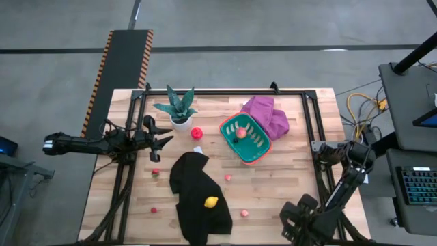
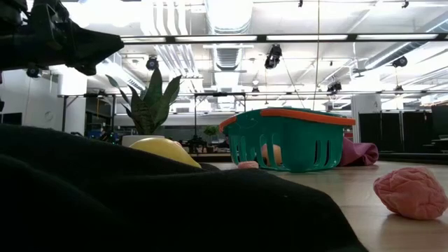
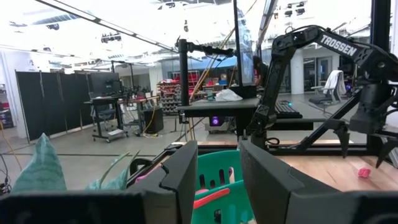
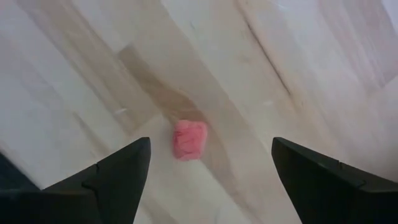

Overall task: Pick and placing Produce into tupperware
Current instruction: Put the bottom right apricot into the green basket

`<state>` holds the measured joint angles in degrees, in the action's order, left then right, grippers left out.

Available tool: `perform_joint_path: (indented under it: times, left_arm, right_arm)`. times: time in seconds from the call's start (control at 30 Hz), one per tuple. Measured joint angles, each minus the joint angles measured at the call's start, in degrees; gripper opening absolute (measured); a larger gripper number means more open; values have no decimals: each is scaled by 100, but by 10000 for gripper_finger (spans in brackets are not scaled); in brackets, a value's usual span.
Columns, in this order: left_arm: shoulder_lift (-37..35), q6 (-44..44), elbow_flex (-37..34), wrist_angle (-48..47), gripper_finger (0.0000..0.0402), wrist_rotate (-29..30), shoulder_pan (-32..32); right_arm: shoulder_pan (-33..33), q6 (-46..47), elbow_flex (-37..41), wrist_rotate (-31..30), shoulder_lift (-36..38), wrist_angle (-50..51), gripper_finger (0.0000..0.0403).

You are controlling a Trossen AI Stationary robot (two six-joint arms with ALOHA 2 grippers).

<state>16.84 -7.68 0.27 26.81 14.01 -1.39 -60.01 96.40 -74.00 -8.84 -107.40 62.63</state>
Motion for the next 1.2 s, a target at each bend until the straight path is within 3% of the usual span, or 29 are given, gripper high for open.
perform_joint_path:
  times: [1.0,1.2]
  left_arm:
    - [0,-6,0,-5,108,-1,0]
    - [-2,-5,0,-5,108,-1,0]
  right_arm:
    - [-37,15,966,0,36,-1471,326]
    - [-37,-6,973,108,66,-1488,296]
